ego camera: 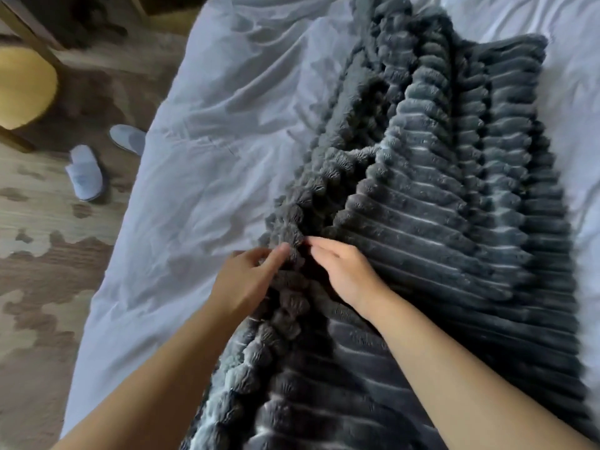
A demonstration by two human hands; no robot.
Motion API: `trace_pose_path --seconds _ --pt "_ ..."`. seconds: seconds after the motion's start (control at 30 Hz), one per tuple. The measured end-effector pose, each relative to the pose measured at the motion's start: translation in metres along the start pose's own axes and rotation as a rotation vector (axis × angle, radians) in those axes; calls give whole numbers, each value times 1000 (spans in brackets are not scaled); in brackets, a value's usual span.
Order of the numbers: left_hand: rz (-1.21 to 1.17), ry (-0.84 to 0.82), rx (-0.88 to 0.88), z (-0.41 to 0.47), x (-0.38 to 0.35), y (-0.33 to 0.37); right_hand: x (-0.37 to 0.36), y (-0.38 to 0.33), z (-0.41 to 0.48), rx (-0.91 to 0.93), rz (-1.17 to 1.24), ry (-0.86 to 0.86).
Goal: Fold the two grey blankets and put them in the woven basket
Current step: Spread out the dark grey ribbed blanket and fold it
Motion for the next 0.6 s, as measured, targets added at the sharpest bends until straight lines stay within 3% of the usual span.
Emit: trace_pose_path --seconds 0.07,0.17,0.23,0.3,0.4,0.5,0.6 --pt "173 10 -127 5 -8 15 49 17 0 -30 -25 193" --pt "323 7 -197 10 -28 32 150 72 -15 -202 -275 614" --pt "237 55 -153 11 -31 35 217 104 -41 -353 -473 878" --pt "-12 98 22 13 -28 28 271 131 -69 -492 -566 1013" --pt "-371 69 236 6 -23 27 319 173 -98 -720 -330 1006" --pt "-518 86 258 -4 -6 45 323 193 -106 -809 169 772" --pt "-721 68 275 -19 19 72 329 191 -116 -822 135 544"
Point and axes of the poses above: each hand's wrist, its own z-axis towards the middle knuckle, its own x-axis out of the back of the hand, y = z × x, the point moved 8 cm from there along z, towards the middle knuckle, and after that the axes turned 11 degrees about y, right-handed, at the moved point
